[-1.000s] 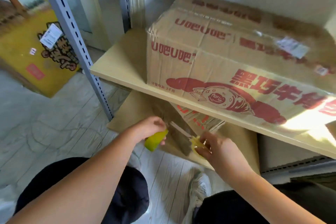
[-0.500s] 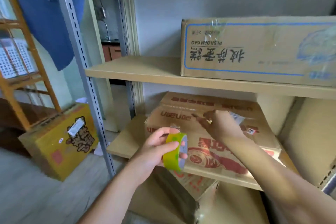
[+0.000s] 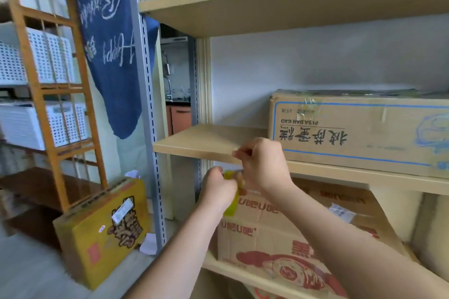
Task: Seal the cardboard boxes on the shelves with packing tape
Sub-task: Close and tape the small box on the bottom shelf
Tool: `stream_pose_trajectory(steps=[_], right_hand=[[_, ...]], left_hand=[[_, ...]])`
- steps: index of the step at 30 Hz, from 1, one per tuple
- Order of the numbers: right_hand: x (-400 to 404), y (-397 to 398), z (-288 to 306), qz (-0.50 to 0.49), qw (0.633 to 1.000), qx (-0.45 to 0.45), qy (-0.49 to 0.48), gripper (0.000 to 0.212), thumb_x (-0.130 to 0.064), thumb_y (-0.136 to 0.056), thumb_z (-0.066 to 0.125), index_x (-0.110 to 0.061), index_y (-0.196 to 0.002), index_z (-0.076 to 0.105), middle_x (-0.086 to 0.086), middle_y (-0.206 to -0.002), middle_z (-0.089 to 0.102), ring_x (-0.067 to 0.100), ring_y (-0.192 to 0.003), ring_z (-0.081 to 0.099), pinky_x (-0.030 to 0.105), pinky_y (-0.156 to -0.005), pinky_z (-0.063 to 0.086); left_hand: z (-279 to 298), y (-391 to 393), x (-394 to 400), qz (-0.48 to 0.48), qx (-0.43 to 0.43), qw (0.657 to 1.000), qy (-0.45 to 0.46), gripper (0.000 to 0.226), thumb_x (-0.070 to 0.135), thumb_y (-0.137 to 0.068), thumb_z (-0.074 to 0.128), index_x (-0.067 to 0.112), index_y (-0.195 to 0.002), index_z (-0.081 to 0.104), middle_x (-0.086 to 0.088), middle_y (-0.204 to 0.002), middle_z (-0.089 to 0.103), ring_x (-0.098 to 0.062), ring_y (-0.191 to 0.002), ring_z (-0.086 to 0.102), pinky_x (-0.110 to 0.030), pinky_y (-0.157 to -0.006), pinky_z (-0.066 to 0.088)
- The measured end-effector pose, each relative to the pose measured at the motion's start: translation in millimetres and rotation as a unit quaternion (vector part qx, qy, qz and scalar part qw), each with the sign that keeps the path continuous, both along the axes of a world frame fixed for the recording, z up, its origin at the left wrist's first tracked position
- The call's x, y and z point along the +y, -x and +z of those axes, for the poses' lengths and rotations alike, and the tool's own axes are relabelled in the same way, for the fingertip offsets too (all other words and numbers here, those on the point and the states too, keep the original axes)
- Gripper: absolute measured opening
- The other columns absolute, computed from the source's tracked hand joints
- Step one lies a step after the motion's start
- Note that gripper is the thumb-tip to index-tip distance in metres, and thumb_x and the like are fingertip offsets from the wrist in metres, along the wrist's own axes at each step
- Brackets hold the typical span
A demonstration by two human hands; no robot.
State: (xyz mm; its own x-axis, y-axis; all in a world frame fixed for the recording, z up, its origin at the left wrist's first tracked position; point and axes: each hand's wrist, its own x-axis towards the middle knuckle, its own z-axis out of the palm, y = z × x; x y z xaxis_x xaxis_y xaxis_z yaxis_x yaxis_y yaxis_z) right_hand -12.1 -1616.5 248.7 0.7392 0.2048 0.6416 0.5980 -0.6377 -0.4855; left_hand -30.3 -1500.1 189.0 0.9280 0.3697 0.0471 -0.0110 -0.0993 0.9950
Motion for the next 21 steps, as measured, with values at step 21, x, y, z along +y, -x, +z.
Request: stream_pose_trajectory(steps=[21], right_hand=[[28,-58,-53,-0.030,0.950,-0.207,0.231,0.053,-0.039,-0.103,0.029,-0.010,-0.135,0.059,0.009,-0.135,0.061,0.025,-0.130,0.054,0.039,-0.112,0.038]], left_hand=[[-31,-38,36,0.007,-0.015,0.992,-0.122,0.055,0.051,-0.087,0.064,0.025,-0.134,0.049,0.007,-0.119,0.063,-0.013,-0.106,0.060,-0.030,-0.086,0.046]])
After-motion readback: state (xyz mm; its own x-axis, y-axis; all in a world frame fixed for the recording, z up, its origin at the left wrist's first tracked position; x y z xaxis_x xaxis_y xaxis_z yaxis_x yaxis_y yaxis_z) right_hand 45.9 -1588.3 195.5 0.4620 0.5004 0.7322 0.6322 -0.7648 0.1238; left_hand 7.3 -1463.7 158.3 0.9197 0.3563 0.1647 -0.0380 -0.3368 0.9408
